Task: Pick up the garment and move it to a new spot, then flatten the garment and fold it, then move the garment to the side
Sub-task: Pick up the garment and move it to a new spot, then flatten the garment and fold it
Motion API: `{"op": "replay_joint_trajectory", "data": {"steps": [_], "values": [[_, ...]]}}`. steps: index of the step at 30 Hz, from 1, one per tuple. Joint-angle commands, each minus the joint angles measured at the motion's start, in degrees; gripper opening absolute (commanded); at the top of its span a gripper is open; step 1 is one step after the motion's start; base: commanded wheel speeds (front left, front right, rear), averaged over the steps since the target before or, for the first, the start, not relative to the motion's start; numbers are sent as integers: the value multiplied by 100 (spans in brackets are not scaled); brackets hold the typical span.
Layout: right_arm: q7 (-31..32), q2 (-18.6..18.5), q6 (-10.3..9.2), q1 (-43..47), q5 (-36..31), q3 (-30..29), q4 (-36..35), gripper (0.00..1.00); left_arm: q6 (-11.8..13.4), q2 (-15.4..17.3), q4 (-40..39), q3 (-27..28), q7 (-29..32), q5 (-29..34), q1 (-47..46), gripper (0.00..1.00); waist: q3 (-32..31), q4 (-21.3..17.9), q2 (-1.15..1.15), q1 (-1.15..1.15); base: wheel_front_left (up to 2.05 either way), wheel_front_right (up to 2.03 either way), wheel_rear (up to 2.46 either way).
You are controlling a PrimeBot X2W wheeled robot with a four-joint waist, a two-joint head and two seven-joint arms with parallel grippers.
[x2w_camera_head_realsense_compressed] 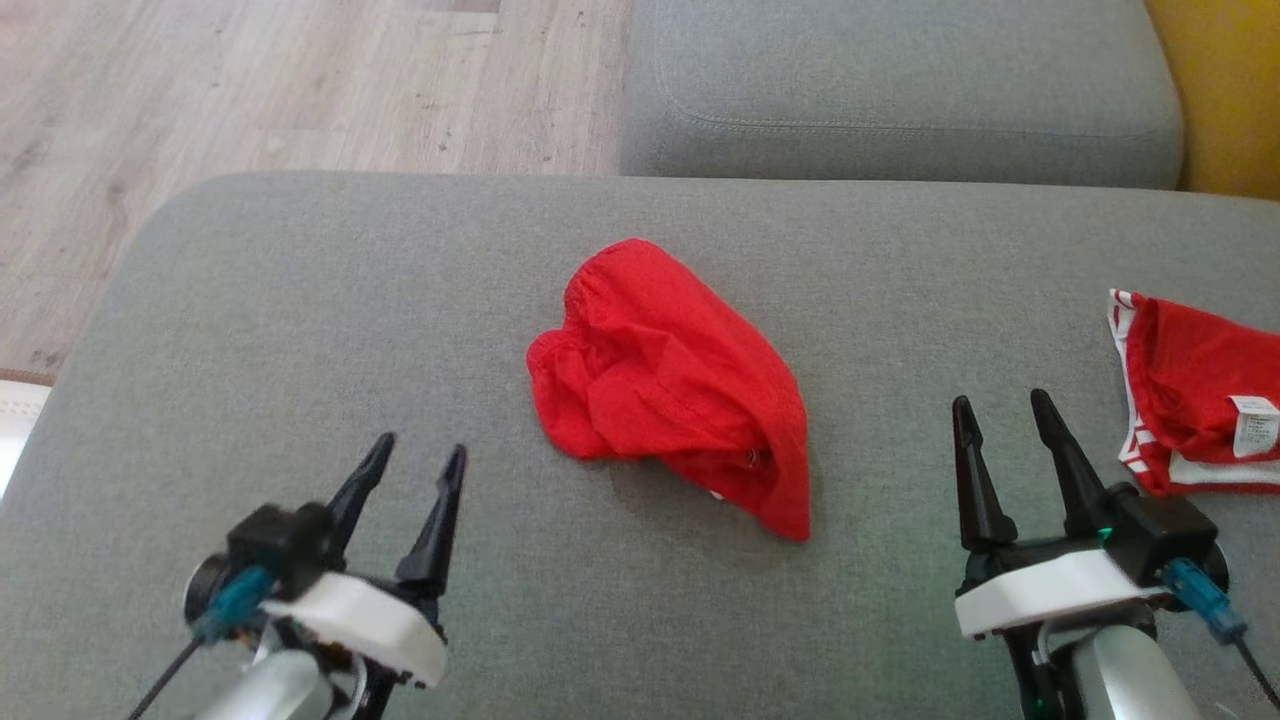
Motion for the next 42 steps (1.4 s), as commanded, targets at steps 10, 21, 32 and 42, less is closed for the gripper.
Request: {"op": "replay_joint_trajectory", "data": {"steps": [10,21,32,42], "values": [[-63,-9,-4,-13,-101,139,-228,100,-434,-911,-177,1950,-433,892,781,100,14,-44,0,0,0,0,0],[-63,-9,-4,-175,-151,217,-144,100,-1396,-1933,84,3122,-435,2108,1120,100,176,48,0,0,0,0,0],[65,-9,-4,-1353,-14,698,1292,100,-1711,-2423,396,3185,-435,2642,897,100,733,498,0,0,0,0,0],[546,-9,-4,-2268,1016,1153,2733,100,-1753,-2575,587,3085,-435,2772,702,100,1013,806,0,0,0,0,0]]}}
